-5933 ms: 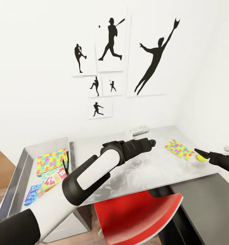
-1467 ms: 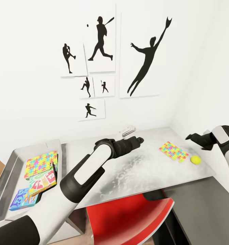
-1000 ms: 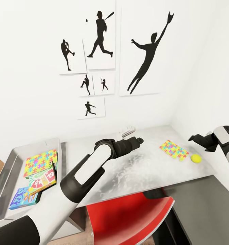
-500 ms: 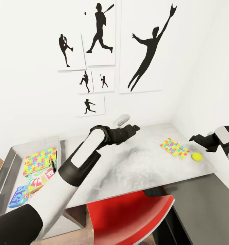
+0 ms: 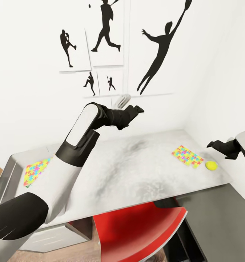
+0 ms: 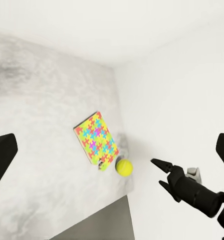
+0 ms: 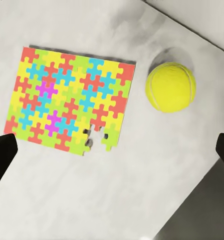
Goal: Put all the toys in the child's room - the three board games (two on the bed and one on the table), the two jigsaw puzzles on the table, and the tennis ball on the table - inside the toy box on the table in the child's room.
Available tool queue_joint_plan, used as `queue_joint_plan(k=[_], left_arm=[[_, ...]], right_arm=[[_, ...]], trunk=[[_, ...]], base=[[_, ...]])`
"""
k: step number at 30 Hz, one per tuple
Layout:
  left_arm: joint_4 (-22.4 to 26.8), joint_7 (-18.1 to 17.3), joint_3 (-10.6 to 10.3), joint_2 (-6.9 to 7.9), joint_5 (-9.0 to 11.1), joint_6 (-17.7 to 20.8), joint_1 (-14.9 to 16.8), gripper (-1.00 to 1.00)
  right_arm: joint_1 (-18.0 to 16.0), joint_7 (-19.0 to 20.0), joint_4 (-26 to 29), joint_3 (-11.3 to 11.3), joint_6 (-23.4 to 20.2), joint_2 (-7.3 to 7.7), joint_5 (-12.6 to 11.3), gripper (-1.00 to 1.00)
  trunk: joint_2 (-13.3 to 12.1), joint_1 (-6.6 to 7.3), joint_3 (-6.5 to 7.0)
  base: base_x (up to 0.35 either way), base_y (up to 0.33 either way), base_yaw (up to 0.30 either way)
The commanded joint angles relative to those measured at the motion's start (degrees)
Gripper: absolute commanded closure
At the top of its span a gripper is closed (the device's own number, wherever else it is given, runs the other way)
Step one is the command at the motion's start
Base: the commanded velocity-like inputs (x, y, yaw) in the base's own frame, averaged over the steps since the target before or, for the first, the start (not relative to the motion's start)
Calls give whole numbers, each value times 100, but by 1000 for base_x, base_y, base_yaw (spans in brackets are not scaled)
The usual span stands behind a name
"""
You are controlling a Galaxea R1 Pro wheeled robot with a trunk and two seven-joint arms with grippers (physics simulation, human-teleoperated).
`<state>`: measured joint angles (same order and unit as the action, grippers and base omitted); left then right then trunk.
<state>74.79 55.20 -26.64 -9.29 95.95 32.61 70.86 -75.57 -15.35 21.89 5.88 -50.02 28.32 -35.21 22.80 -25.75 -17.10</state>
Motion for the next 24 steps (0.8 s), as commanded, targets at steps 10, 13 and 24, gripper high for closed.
queue_joint_plan(k=[10, 13, 24], left_arm=[[-74, 104, 42, -14, 379, 58, 274, -100], [-77, 187, 33, -8, 606, 61, 302, -100], [-25, 294, 20, -6, 879, 80, 338, -100]], right_arm=[[-85, -76, 8, 18, -3, 83, -45, -100], [-180, -85, 7, 18, 1, 166, -50, -100], [-449, -140, -24, 18, 1, 274, -62, -100]], trunk=[[12, -3, -104], [12, -3, -131], [12, -3, -233]], base=[[0, 0, 0], [0, 0, 0], [0, 0, 0]])
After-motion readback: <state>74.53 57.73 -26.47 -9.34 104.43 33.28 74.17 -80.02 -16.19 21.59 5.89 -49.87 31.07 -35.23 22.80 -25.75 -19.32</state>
